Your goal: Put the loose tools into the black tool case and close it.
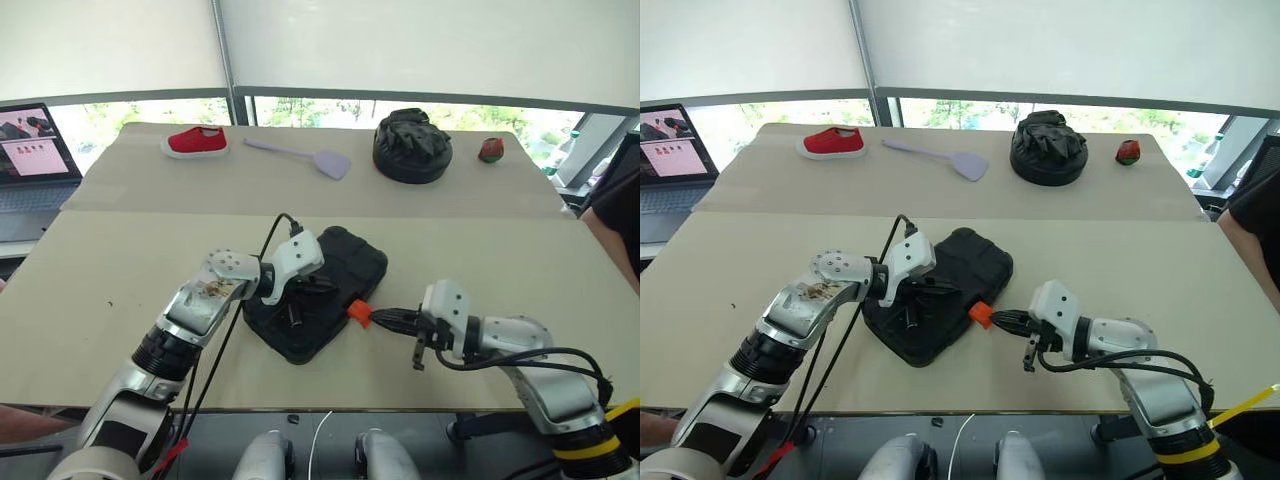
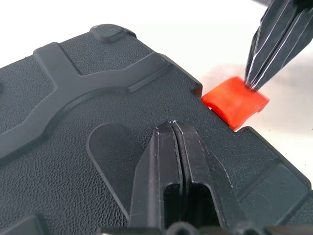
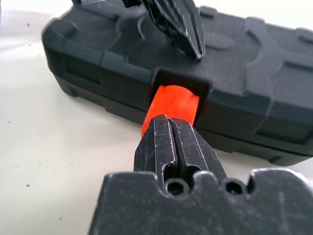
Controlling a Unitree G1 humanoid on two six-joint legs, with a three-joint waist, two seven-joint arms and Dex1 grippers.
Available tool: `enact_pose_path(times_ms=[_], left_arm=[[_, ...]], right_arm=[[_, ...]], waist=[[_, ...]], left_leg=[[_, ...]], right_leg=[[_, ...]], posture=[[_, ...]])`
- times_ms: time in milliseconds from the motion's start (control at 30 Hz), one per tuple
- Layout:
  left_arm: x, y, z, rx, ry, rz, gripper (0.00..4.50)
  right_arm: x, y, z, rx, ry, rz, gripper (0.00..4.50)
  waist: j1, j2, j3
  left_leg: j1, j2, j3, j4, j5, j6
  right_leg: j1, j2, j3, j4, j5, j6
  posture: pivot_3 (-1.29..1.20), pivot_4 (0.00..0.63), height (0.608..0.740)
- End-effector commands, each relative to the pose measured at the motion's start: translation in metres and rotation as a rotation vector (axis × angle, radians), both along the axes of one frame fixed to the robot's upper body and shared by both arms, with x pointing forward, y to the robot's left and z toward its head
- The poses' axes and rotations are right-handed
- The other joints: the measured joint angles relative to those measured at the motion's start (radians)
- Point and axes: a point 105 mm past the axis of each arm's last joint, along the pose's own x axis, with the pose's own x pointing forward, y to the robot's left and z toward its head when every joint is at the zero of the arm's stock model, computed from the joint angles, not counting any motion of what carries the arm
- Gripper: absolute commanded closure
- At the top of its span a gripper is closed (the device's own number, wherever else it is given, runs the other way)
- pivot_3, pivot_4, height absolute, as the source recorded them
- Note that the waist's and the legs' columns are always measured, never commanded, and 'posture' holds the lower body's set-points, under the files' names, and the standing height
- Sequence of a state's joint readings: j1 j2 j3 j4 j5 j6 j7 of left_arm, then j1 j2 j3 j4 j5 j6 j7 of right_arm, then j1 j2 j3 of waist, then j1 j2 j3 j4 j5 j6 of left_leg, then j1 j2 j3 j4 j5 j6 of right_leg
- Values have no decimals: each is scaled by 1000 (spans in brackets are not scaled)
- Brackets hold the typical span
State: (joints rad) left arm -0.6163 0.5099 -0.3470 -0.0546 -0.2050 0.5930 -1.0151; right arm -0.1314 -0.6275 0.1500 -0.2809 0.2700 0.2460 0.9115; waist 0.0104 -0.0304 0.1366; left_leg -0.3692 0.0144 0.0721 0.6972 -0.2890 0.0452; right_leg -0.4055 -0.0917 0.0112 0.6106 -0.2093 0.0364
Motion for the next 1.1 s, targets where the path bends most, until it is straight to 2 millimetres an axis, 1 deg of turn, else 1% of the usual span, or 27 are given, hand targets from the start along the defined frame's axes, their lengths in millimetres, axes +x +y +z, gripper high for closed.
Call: enact_pose_path(times_ms=[33, 200, 367, 533, 667, 733, 967, 1100], left_arm=[[-3, 17, -34, 77, 143, 70, 4425], [-3, 19, -33, 73, 155, 80, 4425], [-1, 20, -31, 75, 153, 83, 4425], [-1, 18, -30, 73, 155, 81, 4425], [-3, 18, -31, 74, 161, 76, 4425], [-2, 18, -31, 74, 162, 75, 4425], [-2, 18, -31, 81, 166, 72, 4425], [-3, 19, -32, 85, 169, 73, 4425]], right_arm=[[6, 6, 2, -8, -46, 13, 4500], [12, 14, -3, -13, -64, 27, 4500], [17, 24, 1, 39, -114, 21, 4500], [13, 22, 7, 91, -118, 2, 4500], [4, 12, -11, 24, -11, -13, 4500], [5, 13, -18, -1, 7, -25, 4500], [15, 30, -24, 49, 6, -39, 4500], [20, 35, -14, 97, -26, -49, 4500]], waist=[[-1, 0, 0], [-6, 0, 0], [-13, 0, 0], [-21, 0, 0], [-21, 0, 0], [-21, 0, 0], [-21, 0, 0], [-21, 0, 0]], left_leg=[[0, 0, 0, 0, 0, 0], [0, 0, 0, -1, 0, 0], [0, 1, 0, -1, 0, 0], [0, 1, 0, -1, 0, 0], [0, 1, -1, -2, 0, 0], [0, 1, -1, -2, 0, 0], [0, 1, -1, -2, 0, 0], [0, 1, -1, -2, 0, 0]], right_leg=[[0, 0, 0, 0, 0, 0], [0, 0, 0, 0, 0, 0], [-1, 1, 0, 0, 0, -1], [-1, 1, 0, 1, 0, -1], [-1, 0, 0, 1, 0, -1], [-1, 0, 0, 0, 0, -1], [-1, 0, 0, 0, -1, -1], [-1, 0, 0, 0, -1, -1]], posture=[[0, 150, 740], [0, 150, 740], [0, 150, 740], [0, 150, 740], [0, 150, 740], [0, 150, 740], [0, 150, 740], [0, 150, 740]])
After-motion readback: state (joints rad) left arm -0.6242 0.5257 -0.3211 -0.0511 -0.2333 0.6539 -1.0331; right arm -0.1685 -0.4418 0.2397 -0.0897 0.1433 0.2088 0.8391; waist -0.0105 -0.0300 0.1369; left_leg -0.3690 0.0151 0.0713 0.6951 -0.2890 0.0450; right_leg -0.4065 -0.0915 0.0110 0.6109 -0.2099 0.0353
